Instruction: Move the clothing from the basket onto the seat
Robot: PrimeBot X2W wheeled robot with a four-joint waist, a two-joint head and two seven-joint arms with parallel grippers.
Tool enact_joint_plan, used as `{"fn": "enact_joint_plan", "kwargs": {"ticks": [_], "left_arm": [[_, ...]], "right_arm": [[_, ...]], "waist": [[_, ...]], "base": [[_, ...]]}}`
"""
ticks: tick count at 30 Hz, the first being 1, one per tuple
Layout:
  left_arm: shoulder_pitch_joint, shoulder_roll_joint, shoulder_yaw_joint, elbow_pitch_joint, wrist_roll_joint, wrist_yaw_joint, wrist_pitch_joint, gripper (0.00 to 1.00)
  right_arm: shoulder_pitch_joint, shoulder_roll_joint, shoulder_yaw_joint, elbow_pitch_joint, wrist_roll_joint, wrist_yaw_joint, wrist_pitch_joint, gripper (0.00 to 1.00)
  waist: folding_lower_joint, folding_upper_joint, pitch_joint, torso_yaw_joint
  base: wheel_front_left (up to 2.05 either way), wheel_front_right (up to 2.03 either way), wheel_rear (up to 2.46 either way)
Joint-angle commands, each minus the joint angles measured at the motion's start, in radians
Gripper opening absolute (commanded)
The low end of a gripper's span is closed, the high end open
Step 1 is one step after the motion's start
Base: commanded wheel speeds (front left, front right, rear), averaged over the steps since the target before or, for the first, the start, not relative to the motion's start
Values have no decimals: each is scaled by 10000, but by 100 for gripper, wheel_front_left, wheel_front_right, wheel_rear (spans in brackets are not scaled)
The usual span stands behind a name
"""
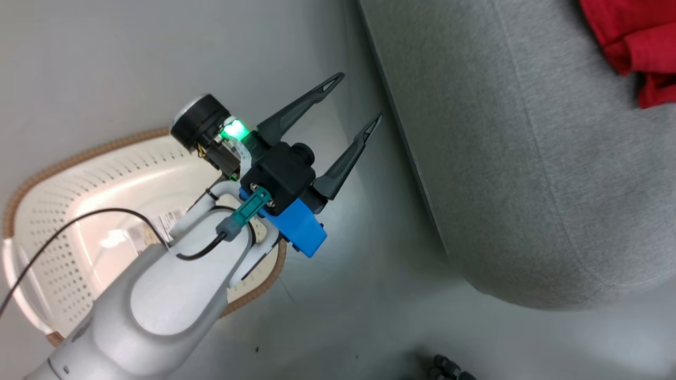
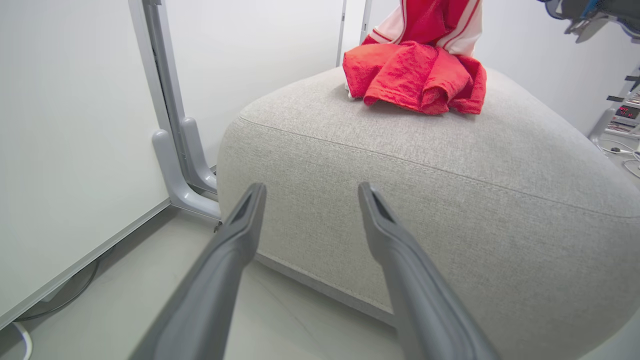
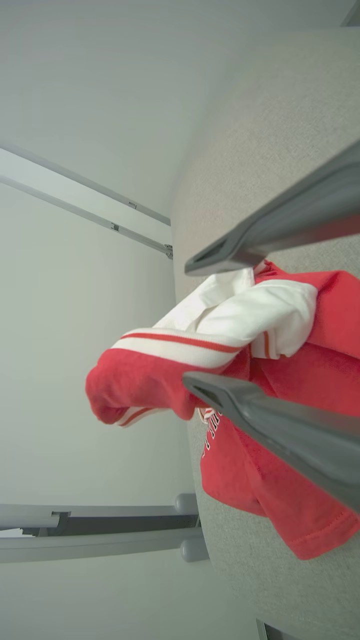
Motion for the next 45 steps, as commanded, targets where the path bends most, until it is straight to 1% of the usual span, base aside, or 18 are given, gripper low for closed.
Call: {"fn": "enact_joint_plan", "kwargs": {"ticks": [1, 4, 5, 7, 14, 17, 22, 27, 30, 34, 40, 45], "left_arm": [[213, -76, 66, 120, -127, 93, -147, 100], [535, -204, 220, 456, -382, 241, -468, 100], [535, -204, 220, 456, -382, 241, -468, 100], [784, -280, 372, 685, -572, 337, -653, 100], [1758, -435, 1180, 1234, -1151, 750, -961, 100], [2182, -490, 1792, 1078, -1261, 931, -959, 100], [3071, -543, 3019, 760, -1206, 1111, -958, 100], [4022, -673, 4242, 524, -1050, 1152, -960, 100], [4575, -826, 4875, 408, -902, 1093, -959, 100], [5316, -1060, 5572, 279, -641, 903, -960, 100], [6305, -1479, 6393, -19, -164, 594, -960, 100], [7067, -1811, 6898, -317, 232, 148, -961, 100]], "right_arm": [[402, 94, 73, -299, 48, -11, -7, 100], [1098, 191, 194, -935, 170, -11, -7, 100], [1098, 191, 194, -935, 170, -11, -7, 100], [1485, 245, 319, -1308, 254, -11, -7, 100], [2631, 422, 1166, -2136, 254, -9, -6, 100], [3062, 547, 1664, -2337, 277, -9, -6, 100], [3639, 740, 2523, -2532, 330, -11, -6, 100], [3941, 928, 3438, -2609, 381, -11, -6, 100], [4180, 1082, 3880, -2592, 395, -11, -6, 100], [4597, 1256, 4306, -2484, 461, -11, -6, 100], [5426, 1609, 4403, -2206, 706, -9, -6, 100], [6072, 1763, 4373, -1979, 749, -9, -6, 100]], "waist": [[0, 0, -756, 161], [0, 0, -1452, 321], [0, 0, -1452, 321], [0, 0, -1923, 447], [0, 0, -3475, 1148], [0, 0, -4004, 1545], [0, 0, -4741, 2214], [0, 0, -5310, 2681], [0, 0, -5650, 2927], [0, 0, -6079, 3205], [0, 0, -6600, 3497], [0, 0, -6940, 3645]], "base": [[0, 0, 0], [0, 0, 0], [0, 0, 0], [0, 0, 0], [0, 0, 0], [0, 0, 0], [0, 0, 0], [0, 0, 0], [0, 0, 0], [0, 0, 0], [0, 0, 0], [0, 0, 0]]}}
